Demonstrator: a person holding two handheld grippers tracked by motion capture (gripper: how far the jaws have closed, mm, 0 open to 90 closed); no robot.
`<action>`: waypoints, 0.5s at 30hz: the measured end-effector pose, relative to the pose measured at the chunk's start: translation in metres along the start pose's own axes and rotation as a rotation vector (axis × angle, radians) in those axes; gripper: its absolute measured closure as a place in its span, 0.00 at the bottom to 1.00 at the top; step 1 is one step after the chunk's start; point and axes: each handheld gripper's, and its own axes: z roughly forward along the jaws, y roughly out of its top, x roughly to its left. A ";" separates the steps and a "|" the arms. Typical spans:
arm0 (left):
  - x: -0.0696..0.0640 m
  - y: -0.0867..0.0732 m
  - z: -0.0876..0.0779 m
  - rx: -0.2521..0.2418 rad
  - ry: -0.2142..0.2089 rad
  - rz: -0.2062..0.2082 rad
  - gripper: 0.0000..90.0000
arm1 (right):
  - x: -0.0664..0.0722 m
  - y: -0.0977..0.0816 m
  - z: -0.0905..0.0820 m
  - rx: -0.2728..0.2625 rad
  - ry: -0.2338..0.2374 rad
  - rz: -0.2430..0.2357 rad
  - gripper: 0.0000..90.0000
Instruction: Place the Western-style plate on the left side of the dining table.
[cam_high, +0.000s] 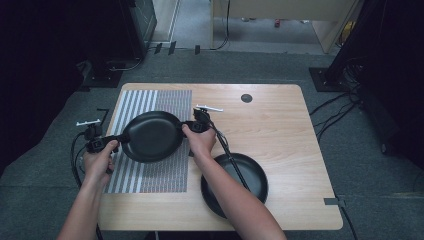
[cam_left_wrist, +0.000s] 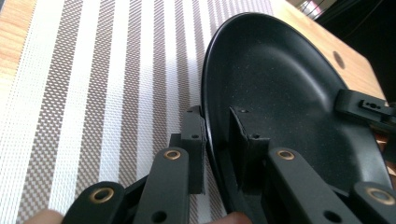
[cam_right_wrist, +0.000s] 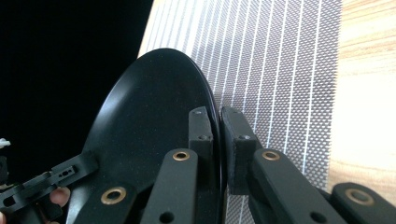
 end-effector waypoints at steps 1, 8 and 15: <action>0.002 0.002 0.002 0.005 0.000 -0.005 0.86 | -0.001 0.001 0.001 0.002 -0.003 0.006 0.93; 0.011 0.013 0.014 0.007 0.028 -0.021 0.86 | -0.003 0.006 0.018 0.003 -0.019 0.028 0.93; 0.025 0.020 0.024 0.032 0.048 -0.052 0.86 | -0.001 0.011 0.035 -0.005 -0.037 -0.014 0.92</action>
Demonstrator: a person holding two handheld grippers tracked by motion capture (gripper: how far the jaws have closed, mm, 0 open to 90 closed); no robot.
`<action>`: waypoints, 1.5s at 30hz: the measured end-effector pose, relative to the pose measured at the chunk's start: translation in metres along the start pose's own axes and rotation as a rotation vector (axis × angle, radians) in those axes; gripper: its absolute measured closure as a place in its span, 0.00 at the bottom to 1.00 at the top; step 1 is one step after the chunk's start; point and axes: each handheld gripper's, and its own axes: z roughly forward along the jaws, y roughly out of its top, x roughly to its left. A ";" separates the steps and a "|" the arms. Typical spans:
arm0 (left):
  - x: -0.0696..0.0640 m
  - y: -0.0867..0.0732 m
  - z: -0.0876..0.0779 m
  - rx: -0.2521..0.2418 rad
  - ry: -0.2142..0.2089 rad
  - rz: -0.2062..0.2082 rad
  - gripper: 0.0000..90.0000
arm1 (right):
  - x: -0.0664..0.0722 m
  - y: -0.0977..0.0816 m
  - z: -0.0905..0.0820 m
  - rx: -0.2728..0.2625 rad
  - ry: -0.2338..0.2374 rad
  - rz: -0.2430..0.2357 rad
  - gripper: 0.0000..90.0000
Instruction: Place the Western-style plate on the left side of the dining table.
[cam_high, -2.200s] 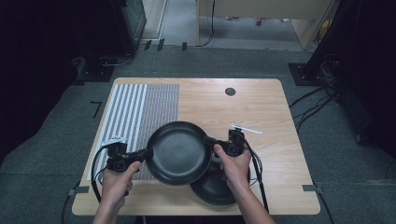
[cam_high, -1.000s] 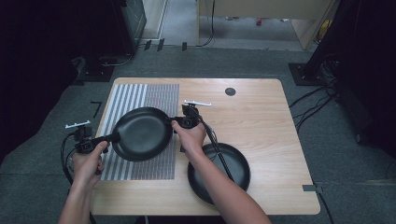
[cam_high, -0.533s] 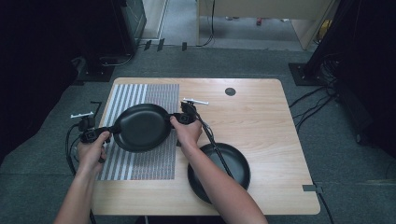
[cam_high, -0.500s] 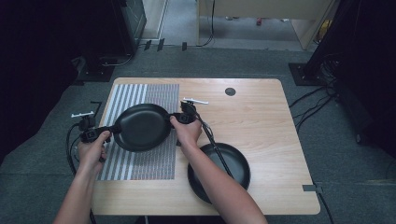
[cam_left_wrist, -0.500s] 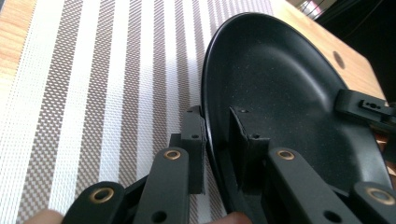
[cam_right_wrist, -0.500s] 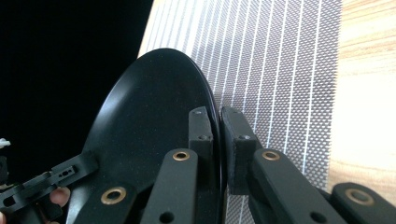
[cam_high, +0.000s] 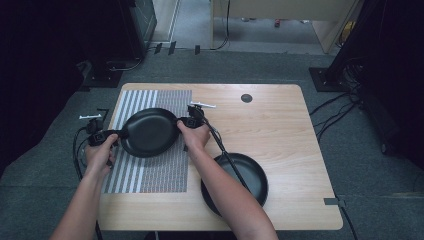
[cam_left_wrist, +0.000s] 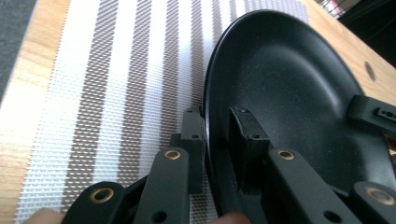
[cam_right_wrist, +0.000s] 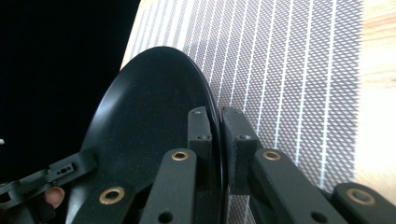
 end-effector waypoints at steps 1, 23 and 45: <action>0.001 0.000 0.001 0.001 0.004 0.000 0.86 | 0.000 0.001 0.003 0.005 -0.004 -0.002 0.92; 0.005 0.000 0.010 -0.011 0.079 0.049 0.84 | -0.008 -0.001 0.022 0.033 -0.002 -0.007 0.91; -0.040 -0.018 -0.024 -0.124 0.207 0.283 0.38 | 0.025 -0.003 -0.017 -0.073 -0.106 -0.410 0.57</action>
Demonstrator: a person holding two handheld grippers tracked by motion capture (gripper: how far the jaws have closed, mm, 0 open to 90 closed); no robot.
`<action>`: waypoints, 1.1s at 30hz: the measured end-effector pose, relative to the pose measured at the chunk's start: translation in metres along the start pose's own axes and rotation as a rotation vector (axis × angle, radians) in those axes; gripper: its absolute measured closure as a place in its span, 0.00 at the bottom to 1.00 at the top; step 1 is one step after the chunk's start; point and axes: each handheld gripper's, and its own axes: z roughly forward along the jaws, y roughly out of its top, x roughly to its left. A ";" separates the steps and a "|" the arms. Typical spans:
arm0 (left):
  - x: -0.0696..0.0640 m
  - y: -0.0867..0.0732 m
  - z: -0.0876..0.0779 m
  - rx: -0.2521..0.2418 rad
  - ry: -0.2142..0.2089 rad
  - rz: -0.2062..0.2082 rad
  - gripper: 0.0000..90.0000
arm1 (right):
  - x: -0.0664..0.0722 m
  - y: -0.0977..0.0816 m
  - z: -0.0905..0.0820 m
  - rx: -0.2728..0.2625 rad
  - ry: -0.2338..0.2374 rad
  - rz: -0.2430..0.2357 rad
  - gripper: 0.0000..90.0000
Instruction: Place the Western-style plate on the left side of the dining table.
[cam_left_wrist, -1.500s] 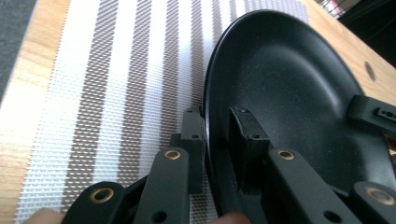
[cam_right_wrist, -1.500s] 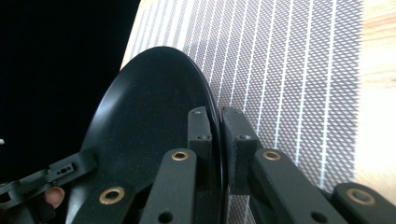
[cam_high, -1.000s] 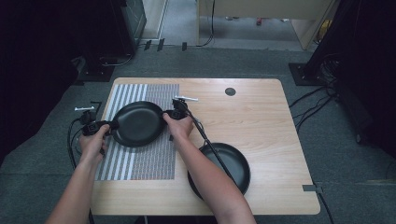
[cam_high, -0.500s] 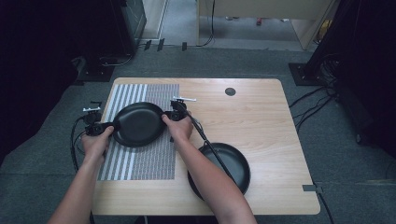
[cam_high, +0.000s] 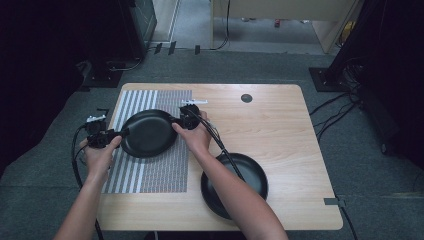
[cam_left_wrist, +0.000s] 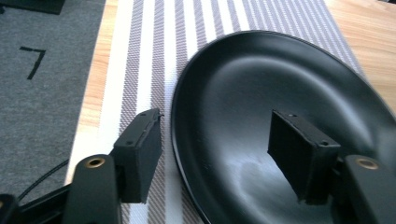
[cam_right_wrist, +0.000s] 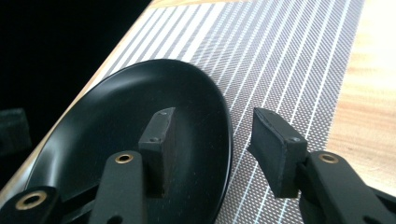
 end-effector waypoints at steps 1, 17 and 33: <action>-0.002 -0.002 -0.001 0.003 -0.003 0.003 0.37 | 0.001 -0.001 -0.003 -0.006 0.002 -0.028 0.57; -0.019 -0.039 -0.037 -0.004 -0.069 0.049 0.25 | -0.023 -0.010 -0.055 0.051 0.004 -0.102 0.36; -0.025 -0.092 -0.063 -0.030 -0.027 0.062 0.23 | -0.033 -0.022 -0.101 0.031 0.021 -0.132 0.32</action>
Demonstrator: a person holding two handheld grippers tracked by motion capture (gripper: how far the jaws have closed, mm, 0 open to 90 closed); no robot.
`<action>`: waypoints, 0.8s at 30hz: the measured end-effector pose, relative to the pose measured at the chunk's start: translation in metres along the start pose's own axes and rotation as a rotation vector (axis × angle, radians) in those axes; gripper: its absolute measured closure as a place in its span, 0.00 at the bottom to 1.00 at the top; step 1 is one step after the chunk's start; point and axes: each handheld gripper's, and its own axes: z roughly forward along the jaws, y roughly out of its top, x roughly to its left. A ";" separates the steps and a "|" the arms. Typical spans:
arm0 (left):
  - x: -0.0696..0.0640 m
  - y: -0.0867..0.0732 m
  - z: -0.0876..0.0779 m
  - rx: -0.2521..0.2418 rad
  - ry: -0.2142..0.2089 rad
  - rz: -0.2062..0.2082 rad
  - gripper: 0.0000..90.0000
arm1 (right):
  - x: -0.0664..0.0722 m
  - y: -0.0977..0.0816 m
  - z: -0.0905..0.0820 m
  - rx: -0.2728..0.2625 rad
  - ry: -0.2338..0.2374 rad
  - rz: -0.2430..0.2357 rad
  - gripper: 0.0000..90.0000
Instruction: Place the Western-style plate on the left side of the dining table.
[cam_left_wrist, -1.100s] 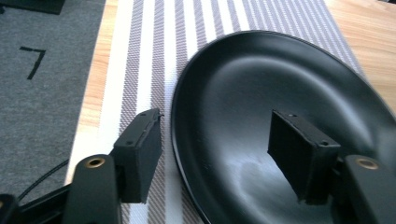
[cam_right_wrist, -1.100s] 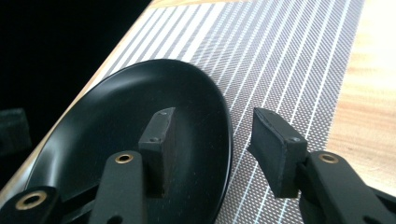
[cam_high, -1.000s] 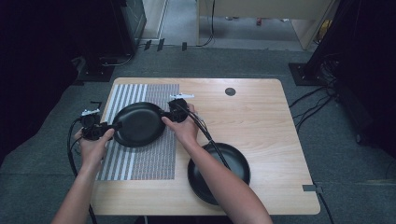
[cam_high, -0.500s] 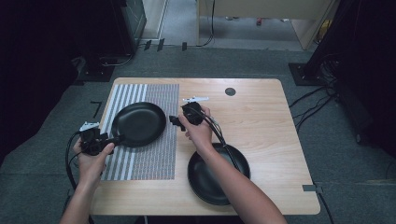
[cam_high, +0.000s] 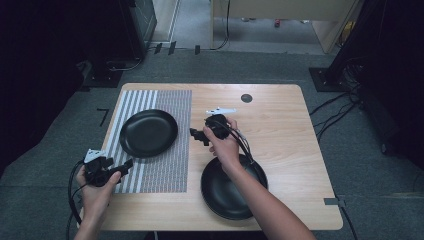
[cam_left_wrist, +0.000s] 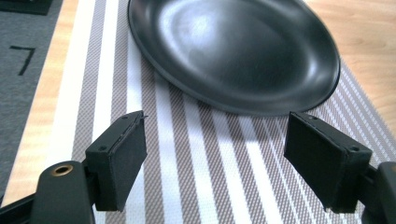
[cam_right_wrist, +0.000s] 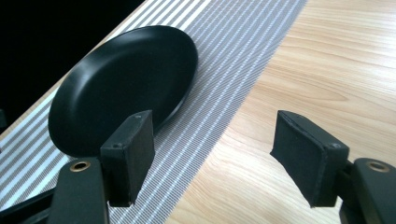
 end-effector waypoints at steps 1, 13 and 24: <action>0.000 -0.003 -0.002 0.001 0.002 0.001 0.23 | -0.001 -0.001 -0.003 -0.002 -0.005 0.000 0.32; 0.003 -0.033 -0.004 0.052 0.074 0.094 0.21 | -0.021 -0.018 -0.034 -0.029 -0.009 0.031 0.32; 0.002 -0.046 0.003 0.070 0.118 0.157 0.21 | -0.038 -0.033 -0.061 -0.041 -0.034 0.042 0.32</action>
